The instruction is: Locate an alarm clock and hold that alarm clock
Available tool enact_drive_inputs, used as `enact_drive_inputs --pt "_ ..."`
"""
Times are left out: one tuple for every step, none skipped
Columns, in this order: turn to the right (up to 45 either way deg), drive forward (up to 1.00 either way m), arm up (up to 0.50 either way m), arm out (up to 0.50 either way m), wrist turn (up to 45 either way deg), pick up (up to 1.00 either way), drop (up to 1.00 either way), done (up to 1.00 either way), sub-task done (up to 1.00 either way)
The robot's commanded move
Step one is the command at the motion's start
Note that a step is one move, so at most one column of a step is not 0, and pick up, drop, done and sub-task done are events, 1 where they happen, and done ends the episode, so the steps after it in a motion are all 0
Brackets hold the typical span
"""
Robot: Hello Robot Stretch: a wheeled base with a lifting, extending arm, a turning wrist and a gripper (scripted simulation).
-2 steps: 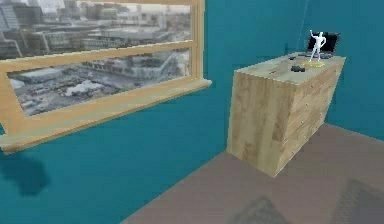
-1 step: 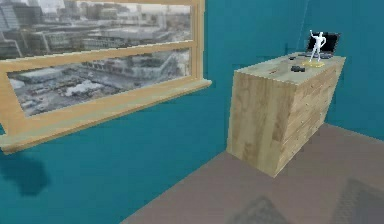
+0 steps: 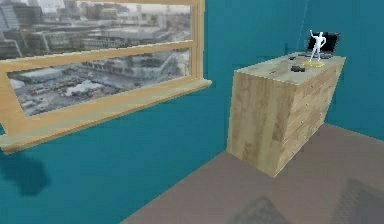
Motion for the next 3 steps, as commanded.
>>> enact_drive_inputs --pt "0.0 0.00 0.00 0.00 18.0 0.00 0.00 0.00 0.00" --pt "0.0 0.00 -0.30 0.00 0.0 0.00 0.00 0.00 0.00" --pt "0.0 0.00 0.00 0.00 0.0 1.00 0.00 0.00 0.00"
